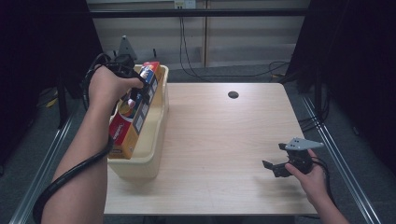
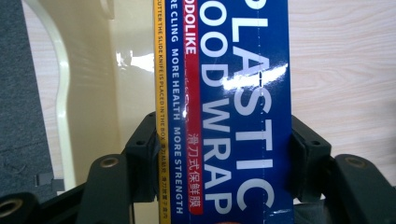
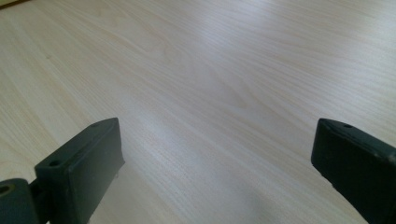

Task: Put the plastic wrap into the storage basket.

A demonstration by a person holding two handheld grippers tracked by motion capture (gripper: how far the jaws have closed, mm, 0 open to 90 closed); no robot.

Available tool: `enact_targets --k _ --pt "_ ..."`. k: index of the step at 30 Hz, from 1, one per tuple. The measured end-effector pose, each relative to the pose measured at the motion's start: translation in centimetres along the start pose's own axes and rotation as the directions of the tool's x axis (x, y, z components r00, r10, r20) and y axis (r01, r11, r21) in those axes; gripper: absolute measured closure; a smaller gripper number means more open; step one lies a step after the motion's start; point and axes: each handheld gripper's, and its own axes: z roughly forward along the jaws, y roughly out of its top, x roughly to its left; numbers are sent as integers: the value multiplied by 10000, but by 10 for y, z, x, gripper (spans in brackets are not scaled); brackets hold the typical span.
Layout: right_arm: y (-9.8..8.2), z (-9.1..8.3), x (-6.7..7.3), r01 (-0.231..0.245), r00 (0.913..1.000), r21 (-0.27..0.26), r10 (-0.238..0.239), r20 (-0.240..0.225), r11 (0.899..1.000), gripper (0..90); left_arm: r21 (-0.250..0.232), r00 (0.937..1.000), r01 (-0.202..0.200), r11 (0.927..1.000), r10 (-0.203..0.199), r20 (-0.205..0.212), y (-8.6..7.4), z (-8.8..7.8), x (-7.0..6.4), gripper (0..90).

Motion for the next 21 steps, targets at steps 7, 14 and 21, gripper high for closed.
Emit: enact_targets --k 7,14,21 --pt "0 0 0 17 10000 3 -17 -4 10000 21 -19 9999 122 9999 -122 -32 -2 2 7 405" --pt "0 0 0 1 10000 3 -1 -3 10000 21 17 9995 254 9997 -253 -177 -5 5 14 405" --pt "0 1 1 35 10000 56 -35 -42 10000 21 103 9993 325 9994 -323 -208 -8 12 20 405"
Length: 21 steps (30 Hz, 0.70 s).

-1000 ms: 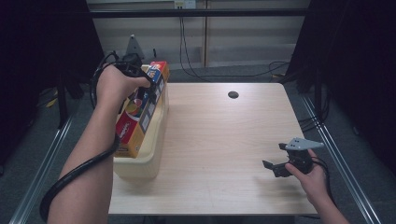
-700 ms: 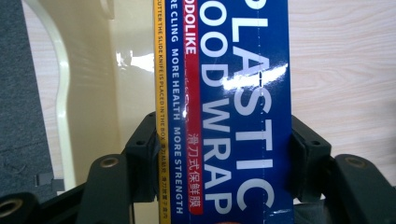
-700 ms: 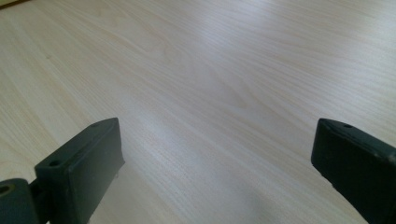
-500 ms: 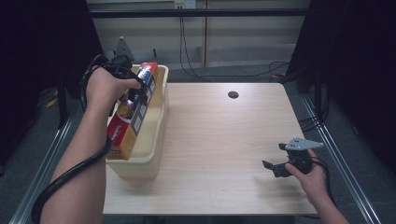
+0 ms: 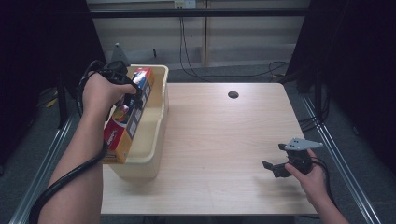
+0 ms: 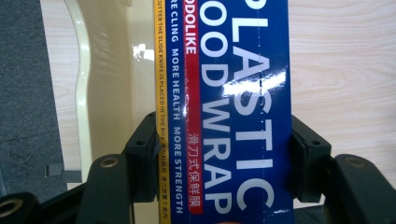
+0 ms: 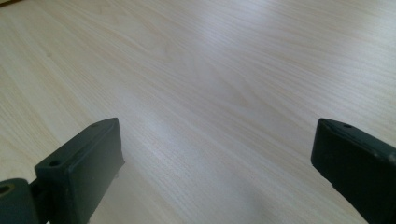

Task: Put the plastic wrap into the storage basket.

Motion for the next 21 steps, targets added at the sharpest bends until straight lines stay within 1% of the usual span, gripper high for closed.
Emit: enact_targets --k 4,5,9,11,13,14,16,19,20,21 --pt "0 0 0 -17 10000 -7 17 60 10000 21 94 10000 56 9999 -56 19 -2 4 4 405" --pt "0 0 0 4 10000 -9 -4 15 10000 21 43 10000 62 10000 -62 -14 -2 6 4 405" --pt "0 1 1 -34 10000 54 34 -23 10000 21 126 9999 95 9999 -96 40 -3 11 7 405" --pt "0 2 1 60 10000 59 -59 -16 10000 21 152 10000 49 9999 -50 27 -4 13 7 405" --pt "0 2 1 36 10000 35 -36 -29 10000 21 175 10000 45 9998 -46 63 -4 15 7 405" --pt "0 2 1 27 10000 10 -27 -8 10000 21 179 9999 66 9998 -68 153 -5 16 8 405" --pt "0 2 1 34 10000 16 -34 7 10000 21 211 9997 162 9996 -166 186 -5 17 8 405" --pt "0 1 2 35 10000 78 -35 9 10000 21 242 9997 135 9996 -140 210 -6 20 10 405" --pt "0 1 2 29 10000 80 -29 16 10000 22 222 9998 155 9996 -158 137 -7 22 10 405" --pt "0 1 2 47 10000 69 -47 8 10000 22 249 9999 74 9997 -77 131 -7 23 11 405"
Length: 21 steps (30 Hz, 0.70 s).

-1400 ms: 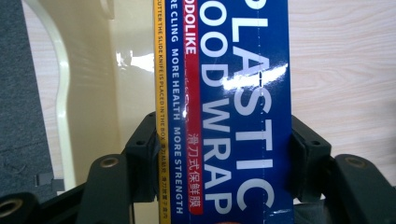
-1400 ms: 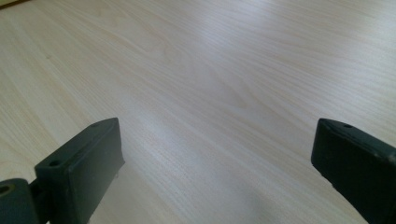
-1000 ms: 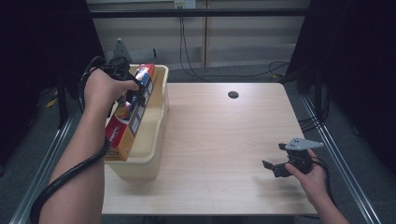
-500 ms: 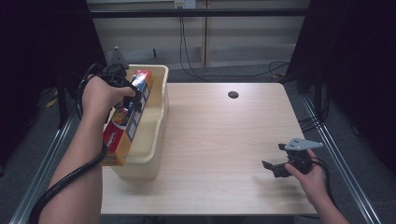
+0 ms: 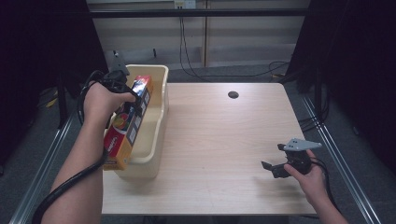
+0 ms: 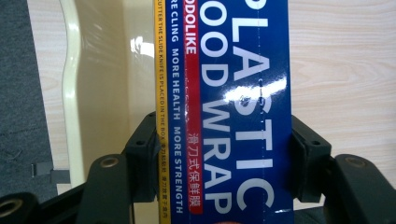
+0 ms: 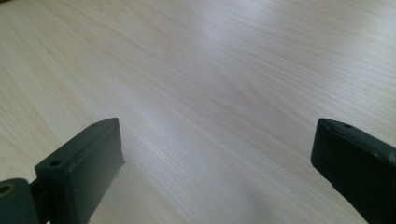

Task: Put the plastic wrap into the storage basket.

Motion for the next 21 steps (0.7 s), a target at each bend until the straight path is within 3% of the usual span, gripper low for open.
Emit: enact_targets --k 21 --pt "5 5 1 238 9996 -48 -239 -172 9997 24 182 9994 248 9995 -252 229 -7 26 9 405"
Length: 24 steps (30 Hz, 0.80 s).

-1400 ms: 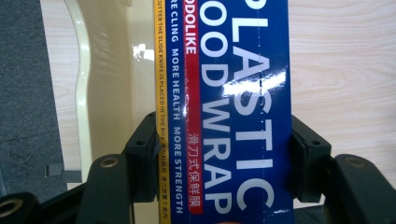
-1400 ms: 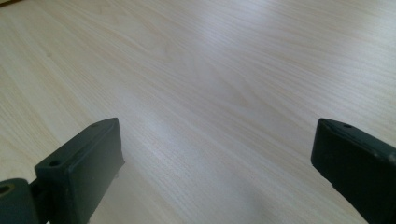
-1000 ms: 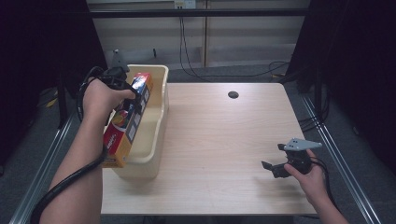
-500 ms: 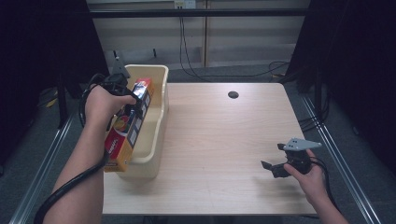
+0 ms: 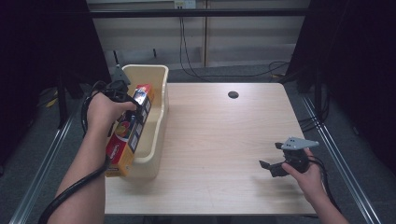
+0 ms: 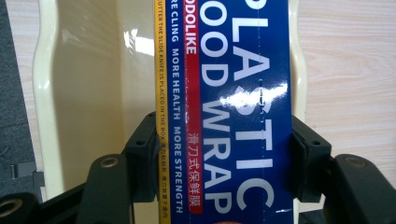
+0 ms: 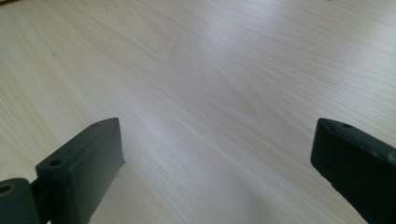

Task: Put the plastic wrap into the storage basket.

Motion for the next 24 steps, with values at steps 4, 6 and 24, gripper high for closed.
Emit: enact_targets --k 4,6,24 --pt "0 1 0 21 10000 -12 -21 26 10000 24 78 9999 63 9999 -63 -82 -1 2 3 404" --pt "0 1 1 10 10000 -34 -10 59 10000 24 96 10000 59 9999 -59 -45 -2 4 4 405" --pt "2 5 0 -54 10000 20 54 66 10000 26 356 9997 201 9992 -195 -162 -4 16 10 404"
